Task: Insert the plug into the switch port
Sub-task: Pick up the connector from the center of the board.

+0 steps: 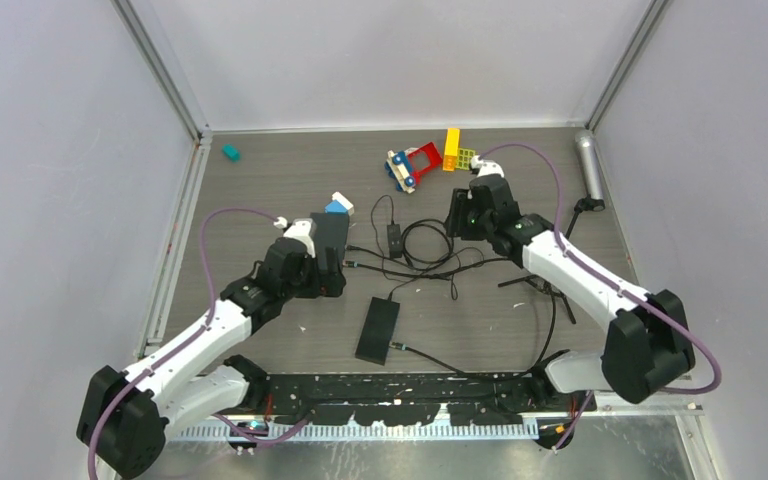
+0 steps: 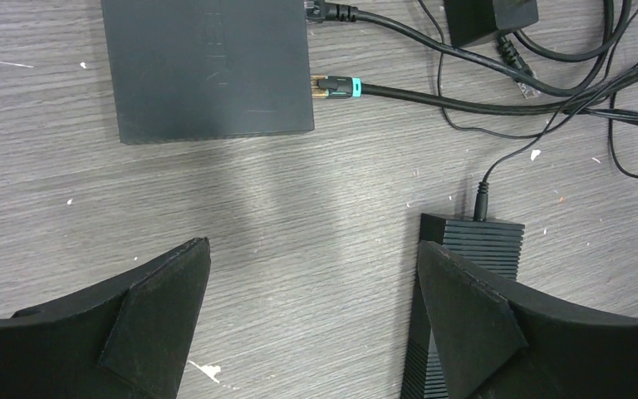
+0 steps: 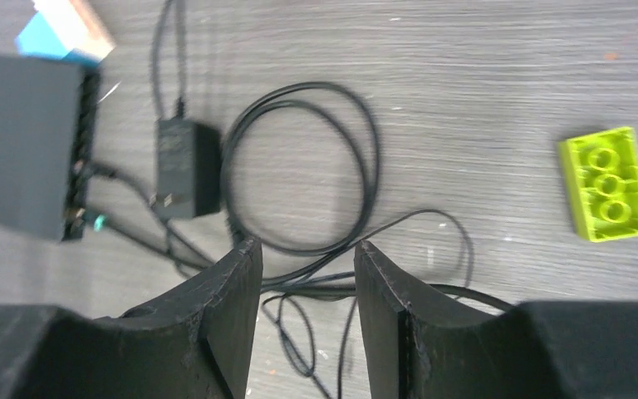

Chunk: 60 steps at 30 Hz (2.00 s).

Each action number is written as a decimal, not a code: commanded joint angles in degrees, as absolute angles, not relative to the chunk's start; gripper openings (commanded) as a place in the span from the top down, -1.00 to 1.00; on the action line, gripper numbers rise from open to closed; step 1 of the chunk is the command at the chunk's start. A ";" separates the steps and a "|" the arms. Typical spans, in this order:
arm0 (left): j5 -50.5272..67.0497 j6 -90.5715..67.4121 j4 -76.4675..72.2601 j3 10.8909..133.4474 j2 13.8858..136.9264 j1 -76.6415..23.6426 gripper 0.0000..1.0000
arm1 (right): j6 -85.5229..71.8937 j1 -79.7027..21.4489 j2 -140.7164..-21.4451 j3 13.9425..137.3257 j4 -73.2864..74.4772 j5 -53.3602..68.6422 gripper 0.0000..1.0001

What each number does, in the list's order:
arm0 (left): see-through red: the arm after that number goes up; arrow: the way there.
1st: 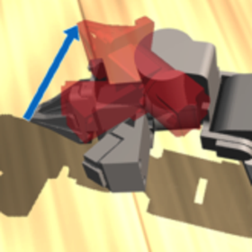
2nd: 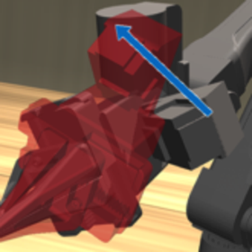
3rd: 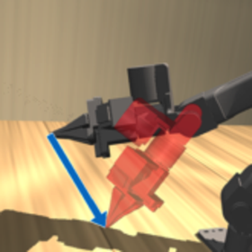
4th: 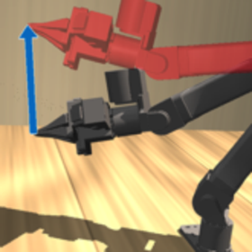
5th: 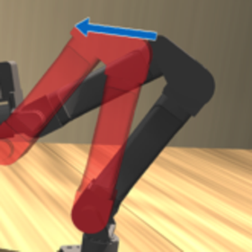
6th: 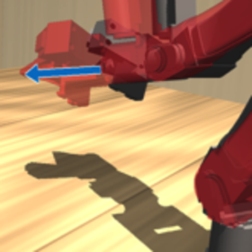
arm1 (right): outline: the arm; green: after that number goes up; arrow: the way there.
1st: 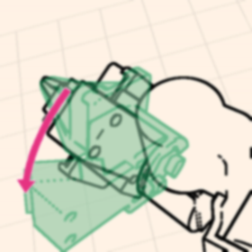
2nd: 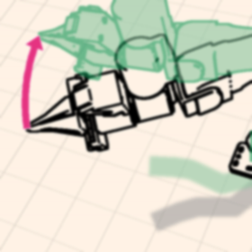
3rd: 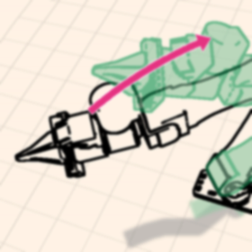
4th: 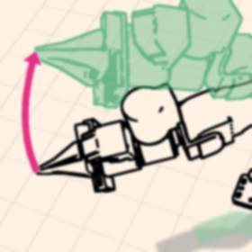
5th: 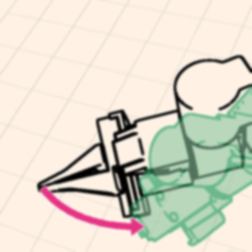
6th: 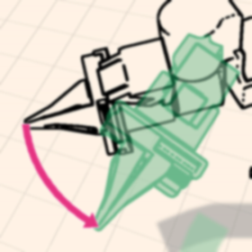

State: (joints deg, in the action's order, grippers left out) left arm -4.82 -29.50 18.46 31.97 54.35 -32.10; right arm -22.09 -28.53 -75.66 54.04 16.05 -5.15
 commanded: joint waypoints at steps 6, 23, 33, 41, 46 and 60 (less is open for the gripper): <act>-4.24 -26.88 13.71 29.12 52.44 -31.68 -0.93 | -24.41 -22.62 -86.60 65.43 23.48 -9.96 0.02; -2.96 -27.91 10.31 23.78 49.89 -31.73 -0.90 | -18.43 -28.27 -109.93 82.70 19.93 5.37 0.26; -2.56 -28.21 10.94 23.37 48.84 -31.73 -0.90 | -29.39 -33.13 -117.27 89.30 23.85 -8.19 -0.09; -2.26 -28.37 11.42 23.47 48.20 -31.73 -0.89 | -34.86 -34.06 -121.50 91.37 27.37 -12.50 -0.08; -2.03 -28.43 11.76 23.42 48.13 -31.73 -0.89 | -34.47 -34.75 -125.03 92.71 28.36 -13.68 0.13; -0.90 -29.18 11.32 25.83 45.64 -31.73 -0.89 | -37.26 -33.68 -113.06 83.83 22.37 -17.88 0.99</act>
State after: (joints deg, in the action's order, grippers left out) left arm -2.26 -28.49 13.26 23.53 47.53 -32.05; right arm -33.98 -34.72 -121.38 88.09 24.58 -14.85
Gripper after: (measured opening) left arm 0.947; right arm 0.036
